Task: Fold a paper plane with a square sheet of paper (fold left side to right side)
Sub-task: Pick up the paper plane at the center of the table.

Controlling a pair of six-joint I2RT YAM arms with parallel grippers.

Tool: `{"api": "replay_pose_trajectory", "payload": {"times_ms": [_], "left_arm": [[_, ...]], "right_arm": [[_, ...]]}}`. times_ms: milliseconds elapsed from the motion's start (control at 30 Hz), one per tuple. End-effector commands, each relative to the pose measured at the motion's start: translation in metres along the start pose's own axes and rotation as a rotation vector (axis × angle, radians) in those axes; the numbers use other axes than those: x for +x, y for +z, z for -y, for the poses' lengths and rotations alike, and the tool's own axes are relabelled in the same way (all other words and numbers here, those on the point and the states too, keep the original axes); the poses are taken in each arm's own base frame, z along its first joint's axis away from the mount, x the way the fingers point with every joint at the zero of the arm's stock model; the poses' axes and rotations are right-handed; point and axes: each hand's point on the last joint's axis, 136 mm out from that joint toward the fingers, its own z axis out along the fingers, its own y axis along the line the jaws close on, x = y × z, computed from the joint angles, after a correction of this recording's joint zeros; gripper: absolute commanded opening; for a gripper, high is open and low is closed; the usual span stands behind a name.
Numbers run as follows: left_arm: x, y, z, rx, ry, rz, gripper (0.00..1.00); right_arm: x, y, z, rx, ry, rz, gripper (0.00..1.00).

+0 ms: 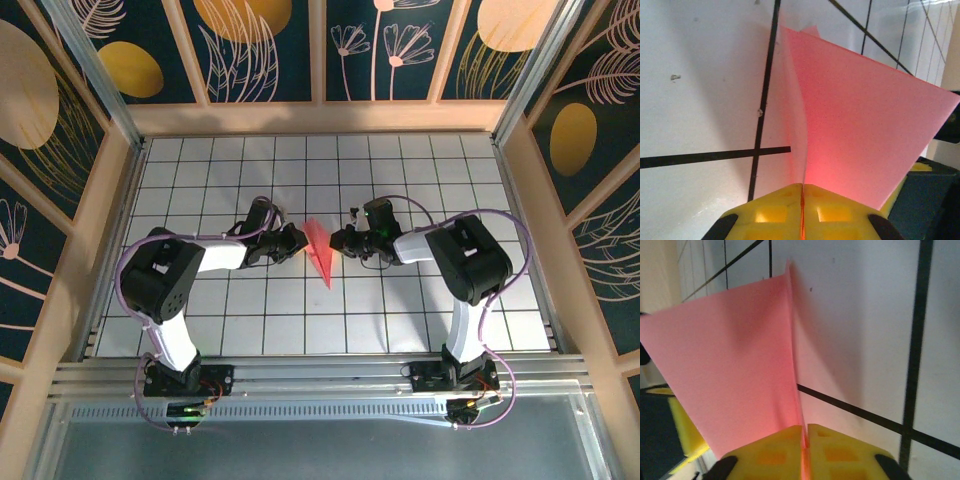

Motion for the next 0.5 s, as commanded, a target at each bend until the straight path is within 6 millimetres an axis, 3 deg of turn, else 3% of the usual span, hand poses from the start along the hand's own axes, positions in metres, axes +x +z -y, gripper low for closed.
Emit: {"api": "replay_pose_trajectory", "payload": {"times_ms": [0, 133, 267, 400, 467], "left_arm": [[-0.007, -0.008, 0.025, 0.063, 0.017, 0.031, 0.07], [-0.005, -0.009, 0.034, 0.097, 0.009, 0.024, 0.06], [-0.004, -0.008, 0.038, 0.104, 0.009, 0.022, 0.05], [-0.004, -0.006, 0.038, 0.101, 0.003, 0.020, 0.05], [-0.003, -0.006, 0.038, 0.102, -0.001, 0.019, 0.05]], "right_arm": [[-0.017, -0.020, -0.013, 0.044, -0.076, 0.061, 0.21], [-0.020, -0.041, -0.012, 0.148, -0.131, 0.086, 0.31], [-0.011, -0.059, -0.021, 0.190, -0.184, 0.078, 0.33], [0.007, -0.059, -0.037, 0.160, -0.217, 0.028, 0.34], [0.024, -0.050, -0.047, 0.138, -0.231, -0.017, 0.37]]}}
